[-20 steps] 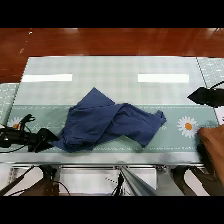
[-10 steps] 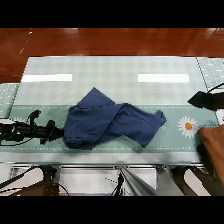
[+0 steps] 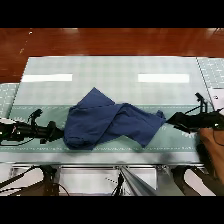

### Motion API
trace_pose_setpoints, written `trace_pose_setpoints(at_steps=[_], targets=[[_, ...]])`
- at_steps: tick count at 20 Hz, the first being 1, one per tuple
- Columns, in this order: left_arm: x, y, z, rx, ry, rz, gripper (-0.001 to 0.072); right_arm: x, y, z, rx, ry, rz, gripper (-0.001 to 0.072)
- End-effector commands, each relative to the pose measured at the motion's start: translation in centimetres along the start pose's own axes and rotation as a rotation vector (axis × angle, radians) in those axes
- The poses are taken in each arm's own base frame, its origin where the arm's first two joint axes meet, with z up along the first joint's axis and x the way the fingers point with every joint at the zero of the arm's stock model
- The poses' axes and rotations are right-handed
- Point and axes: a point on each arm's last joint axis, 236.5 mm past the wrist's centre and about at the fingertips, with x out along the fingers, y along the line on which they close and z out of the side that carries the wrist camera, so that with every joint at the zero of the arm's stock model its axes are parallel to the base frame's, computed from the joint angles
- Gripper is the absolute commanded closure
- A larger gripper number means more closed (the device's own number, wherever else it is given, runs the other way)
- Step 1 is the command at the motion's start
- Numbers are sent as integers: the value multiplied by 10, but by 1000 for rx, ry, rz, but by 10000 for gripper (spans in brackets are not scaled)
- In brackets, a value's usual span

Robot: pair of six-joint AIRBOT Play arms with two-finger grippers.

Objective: Fold the shirts.

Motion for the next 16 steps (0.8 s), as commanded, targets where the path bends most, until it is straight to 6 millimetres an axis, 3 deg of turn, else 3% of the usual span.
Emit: trace_pose_setpoints(at_steps=[1,6,7,9,10,11,13,15,16], targets=[[0,-7,-8,12,34,-27,682,29,23,1,46,-62,96,117],[-2,-16,-6,24,26,-61,682,72,51,-8,72,-77,62,144],[-3,-20,-3,31,14,-78,682,80,53,-12,65,-66,54,288],[-11,-29,5,57,-2,-93,682,82,53,-10,46,-74,44,666],[-19,-36,13,87,-18,-97,683,76,56,-3,32,-93,51,680],[-31,-46,23,126,-51,-100,683,62,64,10,-5,-130,69,681],[-72,-80,51,242,-182,-96,683,16,89,47,-91,-267,113,681],[-127,-129,74,369,-357,-98,683,-55,121,87,-174,-470,155,682],[-162,-164,79,451,-459,-118,683,-98,139,103,-215,-581,175,682]])
